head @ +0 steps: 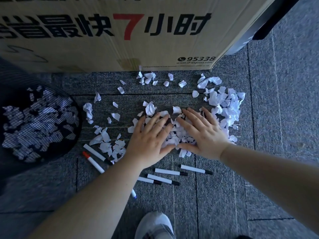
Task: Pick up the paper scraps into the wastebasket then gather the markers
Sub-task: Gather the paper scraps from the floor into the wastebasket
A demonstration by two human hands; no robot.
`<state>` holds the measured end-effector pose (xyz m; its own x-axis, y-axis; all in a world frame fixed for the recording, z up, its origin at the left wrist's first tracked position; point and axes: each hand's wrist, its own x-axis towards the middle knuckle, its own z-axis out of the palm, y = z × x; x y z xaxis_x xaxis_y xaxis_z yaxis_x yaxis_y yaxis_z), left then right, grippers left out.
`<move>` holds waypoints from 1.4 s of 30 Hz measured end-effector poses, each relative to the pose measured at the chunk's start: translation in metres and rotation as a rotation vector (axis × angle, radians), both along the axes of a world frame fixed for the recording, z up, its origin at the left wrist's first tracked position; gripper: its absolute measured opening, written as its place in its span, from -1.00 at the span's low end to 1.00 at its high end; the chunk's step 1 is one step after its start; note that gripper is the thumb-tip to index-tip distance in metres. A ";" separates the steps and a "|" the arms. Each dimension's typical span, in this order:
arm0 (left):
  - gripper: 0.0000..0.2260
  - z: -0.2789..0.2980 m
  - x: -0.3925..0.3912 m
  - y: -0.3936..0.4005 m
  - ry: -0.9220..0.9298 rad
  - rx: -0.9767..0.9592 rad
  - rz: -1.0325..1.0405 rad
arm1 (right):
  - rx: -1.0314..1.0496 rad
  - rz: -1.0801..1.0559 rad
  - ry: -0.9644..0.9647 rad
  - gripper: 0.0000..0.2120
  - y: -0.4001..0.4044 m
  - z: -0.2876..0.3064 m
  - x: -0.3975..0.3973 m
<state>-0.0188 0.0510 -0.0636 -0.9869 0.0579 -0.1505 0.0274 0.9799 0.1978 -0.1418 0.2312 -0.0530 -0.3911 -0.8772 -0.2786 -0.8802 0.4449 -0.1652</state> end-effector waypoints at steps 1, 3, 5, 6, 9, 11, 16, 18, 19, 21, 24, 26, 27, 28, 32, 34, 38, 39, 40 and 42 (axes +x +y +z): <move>-0.47 0.000 0.000 0.001 0.034 -0.010 0.008 | -0.031 -0.019 0.030 -0.28 -0.001 -0.001 0.004; -0.54 0.001 0.000 0.003 0.089 -0.037 0.026 | -0.113 -0.048 0.108 -0.36 -0.005 -0.003 0.012; -0.60 -0.001 -0.002 0.004 0.138 -0.066 0.032 | -0.191 -0.064 0.168 -0.46 -0.009 -0.005 0.016; -0.64 -0.002 -0.003 0.003 0.161 -0.080 0.029 | -0.214 -0.060 0.180 -0.50 -0.011 -0.007 0.017; -0.73 0.000 -0.005 -0.002 0.187 -0.085 0.045 | -0.238 -0.008 0.186 -0.61 -0.014 -0.009 0.013; -0.75 0.003 -0.007 -0.005 0.149 -0.067 0.078 | -0.250 0.014 0.196 -0.68 -0.018 -0.010 0.009; -0.86 0.012 -0.019 -0.014 -0.002 -0.065 0.090 | -0.265 -0.026 0.203 -0.66 -0.038 -0.013 -0.001; -0.89 0.015 -0.023 -0.017 -0.046 -0.031 0.096 | -0.237 -0.049 0.206 -0.62 -0.042 -0.013 -0.001; -0.90 0.016 -0.024 -0.018 -0.056 -0.010 0.102 | -0.217 -0.055 0.204 -0.61 -0.044 -0.012 -0.001; -0.91 0.019 -0.024 -0.020 -0.082 0.054 0.129 | -0.174 -0.058 0.188 -0.64 -0.046 -0.008 -0.001; -0.87 0.024 -0.020 -0.023 -0.169 0.065 0.186 | -0.133 -0.077 0.108 -0.69 -0.047 0.001 -0.001; -0.82 0.031 -0.019 -0.028 -0.229 0.055 0.194 | -0.130 -0.119 0.049 -0.71 -0.047 0.007 -0.002; -0.81 0.036 -0.019 -0.031 -0.243 0.058 0.203 | -0.134 -0.147 0.029 -0.72 -0.048 0.011 -0.004; -0.80 0.041 -0.020 -0.034 -0.250 0.057 0.211 | -0.132 -0.174 0.019 -0.74 -0.049 0.016 -0.006; -0.79 0.061 -0.021 -0.046 -0.257 0.072 0.235 | -0.026 -0.247 0.004 -0.69 -0.056 0.037 -0.023; -0.81 0.071 -0.023 -0.052 -0.251 0.096 0.246 | -0.043 -0.271 0.009 -0.68 -0.059 0.049 -0.032; -0.86 0.094 -0.024 -0.061 -0.229 0.109 0.257 | -0.083 -0.278 -0.016 -0.71 -0.067 0.073 -0.038; -0.87 0.102 -0.025 -0.064 -0.228 0.114 0.260 | -0.098 -0.278 -0.020 -0.71 -0.070 0.080 -0.038; -0.87 0.110 -0.025 -0.066 -0.230 0.120 0.266 | -0.104 -0.280 -0.025 -0.72 -0.073 0.088 -0.037; -0.87 0.128 -0.028 -0.070 -0.239 0.126 0.280 | -0.090 -0.266 -0.024 -0.71 -0.078 0.104 -0.035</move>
<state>-0.0468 -0.0188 0.0647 -0.9050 -0.1756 -0.3874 -0.2988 0.9106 0.2854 -0.1771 0.1528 0.0508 -0.6056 -0.7659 -0.2159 -0.7296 0.6427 -0.2335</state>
